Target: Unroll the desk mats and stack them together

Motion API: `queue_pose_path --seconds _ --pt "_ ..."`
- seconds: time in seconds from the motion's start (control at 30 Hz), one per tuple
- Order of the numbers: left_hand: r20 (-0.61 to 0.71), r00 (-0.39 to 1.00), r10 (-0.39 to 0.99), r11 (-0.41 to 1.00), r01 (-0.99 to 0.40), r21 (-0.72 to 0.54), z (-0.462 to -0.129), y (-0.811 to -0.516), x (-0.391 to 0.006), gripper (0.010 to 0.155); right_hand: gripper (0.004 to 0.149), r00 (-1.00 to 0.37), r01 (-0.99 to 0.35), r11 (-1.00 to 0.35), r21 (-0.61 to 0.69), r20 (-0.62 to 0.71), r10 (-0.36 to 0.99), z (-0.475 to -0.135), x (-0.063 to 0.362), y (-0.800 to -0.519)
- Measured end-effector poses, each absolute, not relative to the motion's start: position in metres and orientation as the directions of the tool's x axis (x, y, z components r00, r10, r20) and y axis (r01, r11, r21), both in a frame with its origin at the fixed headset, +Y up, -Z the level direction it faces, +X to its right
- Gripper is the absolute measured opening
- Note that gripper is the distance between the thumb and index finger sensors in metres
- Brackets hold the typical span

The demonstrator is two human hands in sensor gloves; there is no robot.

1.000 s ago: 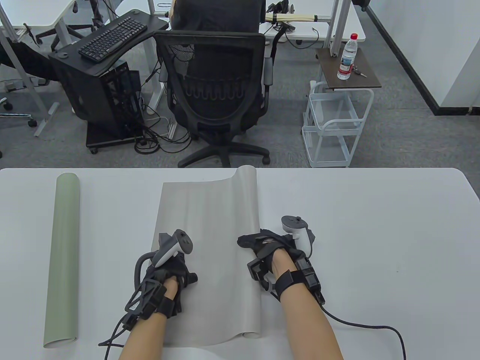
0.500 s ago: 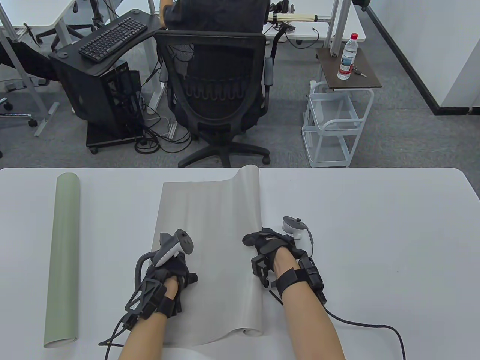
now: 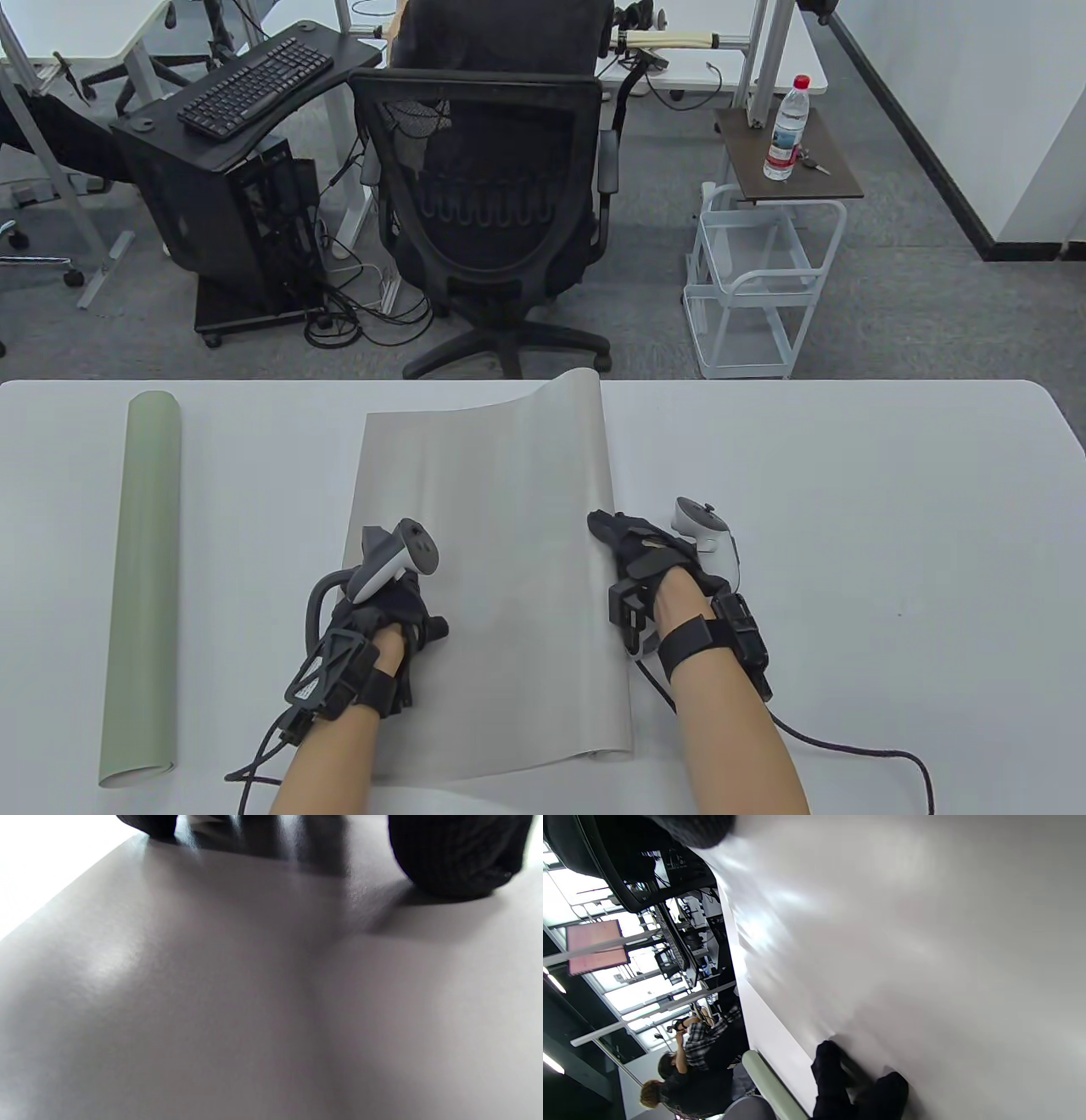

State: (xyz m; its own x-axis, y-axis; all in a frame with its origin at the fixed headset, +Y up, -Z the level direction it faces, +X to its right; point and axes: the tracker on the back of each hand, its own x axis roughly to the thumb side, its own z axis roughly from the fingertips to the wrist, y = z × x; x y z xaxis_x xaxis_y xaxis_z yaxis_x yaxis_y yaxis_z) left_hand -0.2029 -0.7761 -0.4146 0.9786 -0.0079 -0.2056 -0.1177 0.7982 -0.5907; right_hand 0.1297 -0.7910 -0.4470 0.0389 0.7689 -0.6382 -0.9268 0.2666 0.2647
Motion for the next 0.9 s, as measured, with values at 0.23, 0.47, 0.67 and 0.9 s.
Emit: queue_pose_path --seconds 0.23,0.47,0.67,0.9 --pt "-0.206 0.979 -0.008 0.796 -0.118 -0.594 -0.415 -0.776 -0.203 0.088 0.067 0.024 -0.943 0.236 0.234 -0.660 0.751 -0.444 0.143 -0.793" --pt "-0.202 0.979 -0.009 0.796 -0.116 -0.595 -0.416 -0.776 -0.203 0.088 0.056 0.062 -0.933 0.279 0.228 -0.662 0.747 -0.442 0.143 -0.791" --pt "-0.197 0.980 0.007 0.789 -0.126 -0.601 -0.416 -0.777 -0.206 0.089 0.060 0.036 -0.936 0.257 0.240 -0.661 0.749 -0.440 0.146 -0.790" --pt "-0.196 0.981 0.006 0.789 -0.125 -0.601 -0.416 -0.777 -0.206 0.089 0.078 0.014 -0.929 0.253 0.269 -0.659 0.752 -0.438 0.153 -0.786"
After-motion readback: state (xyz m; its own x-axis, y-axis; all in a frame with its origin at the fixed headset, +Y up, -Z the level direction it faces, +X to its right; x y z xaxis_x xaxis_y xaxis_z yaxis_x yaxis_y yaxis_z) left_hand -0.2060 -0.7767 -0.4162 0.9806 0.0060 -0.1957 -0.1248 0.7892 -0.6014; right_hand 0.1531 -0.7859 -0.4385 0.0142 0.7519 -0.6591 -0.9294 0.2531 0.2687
